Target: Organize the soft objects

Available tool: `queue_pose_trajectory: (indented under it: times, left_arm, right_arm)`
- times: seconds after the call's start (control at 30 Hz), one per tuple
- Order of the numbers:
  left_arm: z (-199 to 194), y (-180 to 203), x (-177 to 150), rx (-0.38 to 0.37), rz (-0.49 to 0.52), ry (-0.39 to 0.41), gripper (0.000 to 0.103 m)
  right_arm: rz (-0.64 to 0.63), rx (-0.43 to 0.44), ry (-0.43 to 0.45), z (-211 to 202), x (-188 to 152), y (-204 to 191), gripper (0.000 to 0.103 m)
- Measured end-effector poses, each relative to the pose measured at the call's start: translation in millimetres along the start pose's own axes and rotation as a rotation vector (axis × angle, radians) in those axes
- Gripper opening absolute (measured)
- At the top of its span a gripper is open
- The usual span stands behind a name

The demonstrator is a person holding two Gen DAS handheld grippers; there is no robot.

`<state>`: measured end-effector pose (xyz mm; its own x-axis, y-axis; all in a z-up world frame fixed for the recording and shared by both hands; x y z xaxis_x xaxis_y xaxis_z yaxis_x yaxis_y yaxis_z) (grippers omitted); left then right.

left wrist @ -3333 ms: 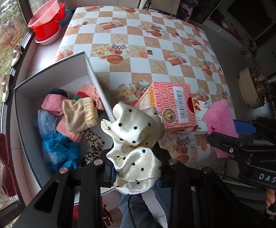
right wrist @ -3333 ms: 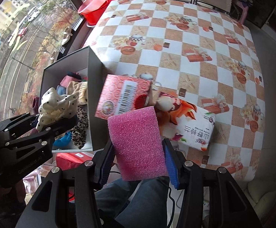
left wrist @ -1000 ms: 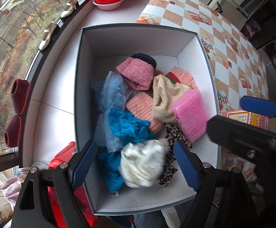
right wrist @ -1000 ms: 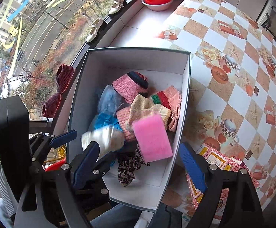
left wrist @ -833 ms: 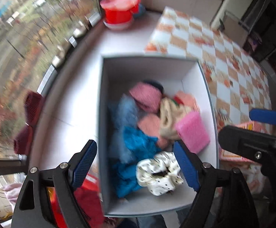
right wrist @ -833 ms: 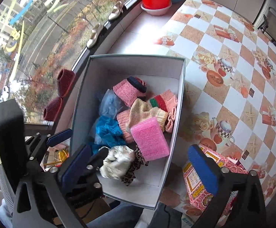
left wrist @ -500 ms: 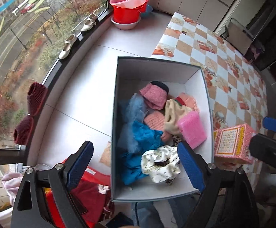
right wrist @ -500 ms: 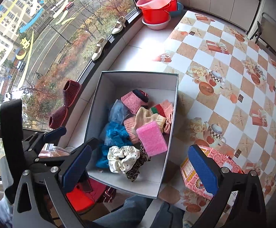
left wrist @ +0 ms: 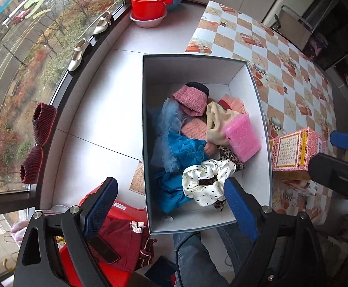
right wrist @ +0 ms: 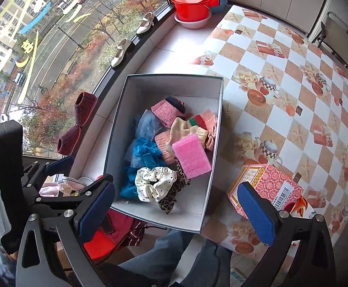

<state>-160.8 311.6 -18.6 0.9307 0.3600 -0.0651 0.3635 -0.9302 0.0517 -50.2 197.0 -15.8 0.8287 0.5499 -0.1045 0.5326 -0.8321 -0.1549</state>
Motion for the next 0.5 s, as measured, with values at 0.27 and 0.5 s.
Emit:
queue_pose_trajectory:
  times: [0.27,0.5]
  left_arm:
    - [-0.5,4.3,-3.5,-0.001,0.039,-0.006,0.092]
    - [-0.2,5.2,-3.3,0.004,0.048,-0.008,0.092]
  right_arm:
    - [-0.013,-0.021,-0.004,-0.5,-3.6,-7.3,0.103]
    - [-0.013,-0.031,-0.007,-1.0,-5.3,-10.0,0.103]
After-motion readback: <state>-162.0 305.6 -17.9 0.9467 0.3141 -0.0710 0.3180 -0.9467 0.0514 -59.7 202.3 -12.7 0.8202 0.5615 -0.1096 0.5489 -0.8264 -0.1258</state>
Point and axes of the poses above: each gripper's, at about its wrist camera, not at the fingertips, and z roughly the way its jaws point, y to its right, x to its top, the point moved 2 cm from there along z, roughly the way its jaws point, and after that the axes turned 13 degrees about -y, right-handed, at the moved point
